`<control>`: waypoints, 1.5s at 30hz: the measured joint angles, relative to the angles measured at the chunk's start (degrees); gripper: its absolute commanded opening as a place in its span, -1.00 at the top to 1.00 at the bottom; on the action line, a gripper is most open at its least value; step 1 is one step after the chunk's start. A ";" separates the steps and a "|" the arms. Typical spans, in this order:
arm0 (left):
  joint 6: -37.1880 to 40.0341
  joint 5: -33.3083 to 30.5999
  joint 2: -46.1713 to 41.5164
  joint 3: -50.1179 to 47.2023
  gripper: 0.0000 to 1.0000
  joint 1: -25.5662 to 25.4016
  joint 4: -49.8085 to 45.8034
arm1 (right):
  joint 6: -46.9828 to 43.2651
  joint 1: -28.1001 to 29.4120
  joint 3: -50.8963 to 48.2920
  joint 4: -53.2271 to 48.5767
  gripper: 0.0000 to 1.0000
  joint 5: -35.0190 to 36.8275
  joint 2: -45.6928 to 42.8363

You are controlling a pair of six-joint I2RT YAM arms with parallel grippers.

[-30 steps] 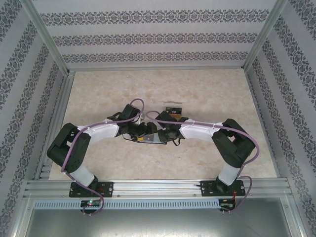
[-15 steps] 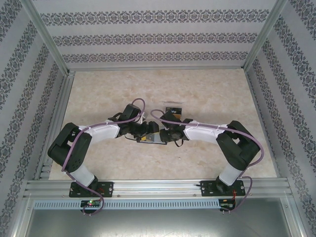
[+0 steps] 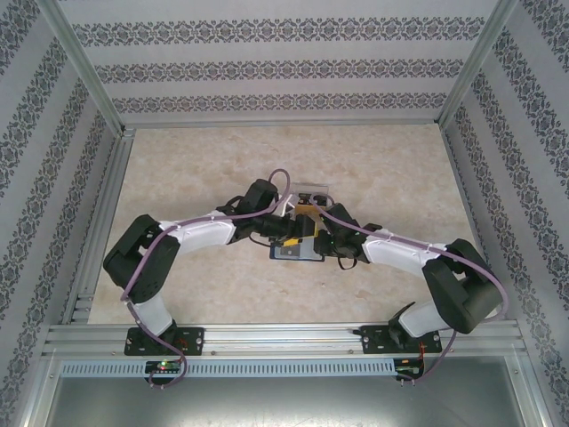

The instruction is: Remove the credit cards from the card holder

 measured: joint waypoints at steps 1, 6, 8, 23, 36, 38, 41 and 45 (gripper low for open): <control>0.15 0.22 0.85 0.39 -0.54 -0.15 -0.02 | 0.20 -0.09 -0.07 0.26 0.35 -0.13 -0.04; 0.63 0.61 2.12 1.75 -0.53 -0.46 -0.42 | 0.90 -0.33 -0.59 0.57 0.34 -0.37 -0.04; 1.09 -0.09 1.84 1.75 -0.53 -0.44 -0.72 | 1.14 -0.31 -0.59 0.87 0.34 -0.61 -0.07; 1.66 -11.21 -7.87 -6.21 -0.36 4.92 -7.17 | 2.89 -1.40 -1.40 2.05 0.32 -2.38 1.16; 1.90 -13.33 -4.09 -6.60 -0.34 4.92 -10.38 | 3.21 -1.40 -1.20 6.95 0.38 -5.03 3.82; 1.99 -14.56 -4.11 -6.60 -0.34 4.92 -11.15 | 3.21 -1.33 -1.11 6.91 0.38 -5.07 3.89; 2.19 -16.06 -4.11 -6.60 -0.34 4.92 -12.07 | 3.21 -1.03 -0.72 7.02 0.38 -5.20 4.35; 2.34 -16.24 -4.07 -6.60 -0.33 4.92 -12.46 | 3.21 -0.50 -0.22 7.39 0.38 -5.49 5.05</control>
